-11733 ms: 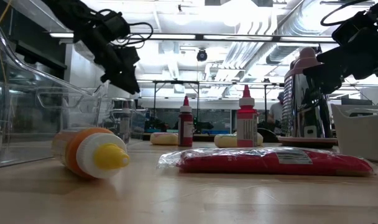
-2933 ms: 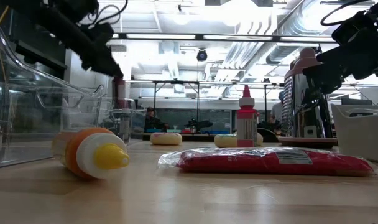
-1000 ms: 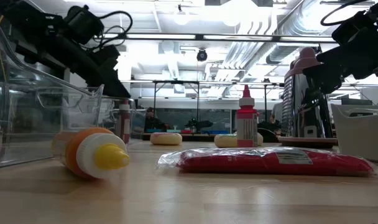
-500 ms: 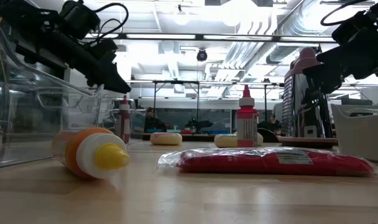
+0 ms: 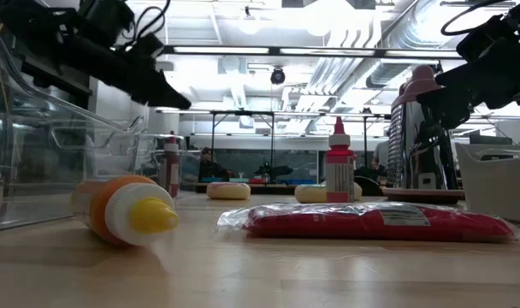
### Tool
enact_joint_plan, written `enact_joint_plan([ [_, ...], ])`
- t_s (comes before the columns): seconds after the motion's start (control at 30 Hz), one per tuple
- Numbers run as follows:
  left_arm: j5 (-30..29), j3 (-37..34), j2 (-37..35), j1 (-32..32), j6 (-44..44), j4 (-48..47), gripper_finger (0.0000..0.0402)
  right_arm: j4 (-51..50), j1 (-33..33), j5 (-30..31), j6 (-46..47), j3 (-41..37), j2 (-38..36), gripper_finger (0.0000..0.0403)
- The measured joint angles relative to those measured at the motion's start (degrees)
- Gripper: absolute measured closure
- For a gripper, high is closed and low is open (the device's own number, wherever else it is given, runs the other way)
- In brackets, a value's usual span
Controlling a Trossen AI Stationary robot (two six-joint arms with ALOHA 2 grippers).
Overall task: Pick & Place Food Item
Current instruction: Put the pink food coloring bottle into the top transparent bin
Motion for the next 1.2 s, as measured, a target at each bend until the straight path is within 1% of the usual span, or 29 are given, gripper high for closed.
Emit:
enact_joint_plan([
  [0.1, 2.3, 0.0, 0.0, -2.4, 2.1, 1.6, 0.0245, 0.0, 0.0, 0.0, 0.0, 0.0, 0.0, 0.0209],
  [0.2, 2.5, 0.0, 0.0, -5.2, 3.3, 3.1, 0.0245, 0.0, 0.0, 0.0, 0.0, 0.0, 0.0, 0.0209],
  [0.43, -4.7, 0.8, 1.4, -11.0, 3.2, 5.7, 0.0245, 0.0, 0.0, 0.0, 0.0, 0.0, 0.0, 0.0209],
  [0.57, -6.5, 2.3, 2.9, -13.3, 3.0, 5.7, 0.0245, 0.0, 0.0, 0.0, 0.0, 0.0, 0.0, 0.0209],
  [0.67, -6.6, 3.9, 4.8, -14.7, 2.4, 5.5, 0.0245, 0.0, 0.0, 0.0, 0.0, 0.0, 0.0, 0.0209],
  [0.9, -6.7, 9.3, 9.6, -17.8, 2.1, 1.9, 0.0245, 0.0, 0.0, 0.0, 0.0, 0.0, 0.0, 0.0209],
  [1.1, -7.0, 16.0, 14.0, -21.0, 2.2, -4.8, 0.0245, 0.0, 0.0, 0.0, 0.0, 0.0, 0.0, 0.0209],
  [1.2, -8.4, 18.9, 15.9, -23.1, 2.2, -8.0, 0.0245, 0.0, 0.0, 0.0, 0.0, 0.0, 0.0, 0.0209],
])
